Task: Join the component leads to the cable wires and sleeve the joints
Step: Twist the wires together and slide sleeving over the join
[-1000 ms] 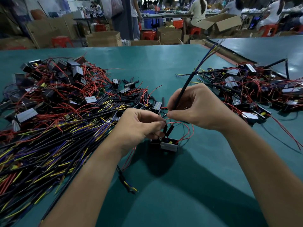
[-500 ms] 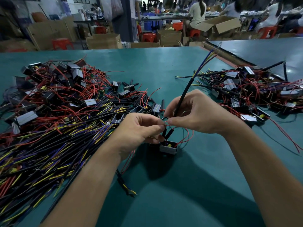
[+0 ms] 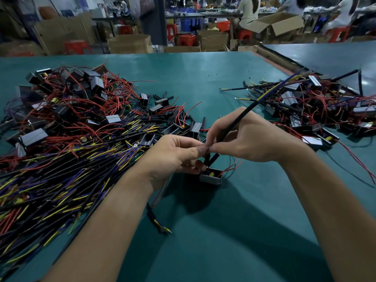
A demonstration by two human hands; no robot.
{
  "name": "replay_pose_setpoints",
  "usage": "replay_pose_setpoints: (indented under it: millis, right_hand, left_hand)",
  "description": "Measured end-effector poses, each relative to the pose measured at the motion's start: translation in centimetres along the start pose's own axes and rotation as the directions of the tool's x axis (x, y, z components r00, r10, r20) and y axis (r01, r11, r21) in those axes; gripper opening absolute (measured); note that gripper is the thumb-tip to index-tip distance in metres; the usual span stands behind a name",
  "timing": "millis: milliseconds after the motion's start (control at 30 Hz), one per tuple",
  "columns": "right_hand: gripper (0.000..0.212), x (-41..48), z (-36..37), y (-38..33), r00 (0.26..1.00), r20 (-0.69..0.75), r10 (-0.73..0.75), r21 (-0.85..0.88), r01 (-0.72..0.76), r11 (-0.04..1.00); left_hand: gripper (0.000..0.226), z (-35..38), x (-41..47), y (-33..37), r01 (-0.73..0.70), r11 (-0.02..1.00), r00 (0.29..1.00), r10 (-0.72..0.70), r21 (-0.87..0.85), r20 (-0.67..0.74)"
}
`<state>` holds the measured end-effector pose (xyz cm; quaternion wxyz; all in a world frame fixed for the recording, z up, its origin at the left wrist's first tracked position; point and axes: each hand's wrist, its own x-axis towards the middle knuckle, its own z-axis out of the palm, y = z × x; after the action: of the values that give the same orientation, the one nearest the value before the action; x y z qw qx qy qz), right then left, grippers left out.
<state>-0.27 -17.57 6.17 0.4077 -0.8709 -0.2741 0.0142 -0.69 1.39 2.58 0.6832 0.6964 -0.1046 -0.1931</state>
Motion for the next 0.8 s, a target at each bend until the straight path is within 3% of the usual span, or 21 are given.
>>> replay_pose_setpoints:
  millis: [167,333,500,633,800]
  right_hand:
    - [0.018,0.1,0.1,0.4,1.000,-0.015,-0.001,-0.067,0.000,0.998]
    - [0.015,0.2,0.3,0.7,0.999,-0.031,0.005,-0.082,-0.008,0.997]
    - [0.013,0.4,0.2,1.0,0.998,-0.056,0.024,-0.085,-0.029,0.996]
    - [0.014,0.3,0.4,0.9,0.999,-0.034,0.010,-0.085,-0.013,0.996]
    - [0.017,0.4,0.3,0.6,1.000,0.004,-0.008,-0.044,0.008,0.999]
  left_hand:
    - [0.007,0.3,0.3,0.0,-0.004,1.000,0.998,0.003,-0.016,-0.065]
    - [0.007,0.7,0.5,-0.1,-0.145,0.985,0.966,0.162,0.093,-0.203]
    - [0.006,1.0,0.5,-0.2,-0.233,0.952,0.939,0.274,0.198,-0.210]
    - [0.004,1.2,0.4,-0.5,-0.214,0.962,0.958,0.240,0.167,-0.159]
    - [0.005,0.6,0.3,-0.1,-0.055,0.996,0.997,0.057,0.065,-0.042]
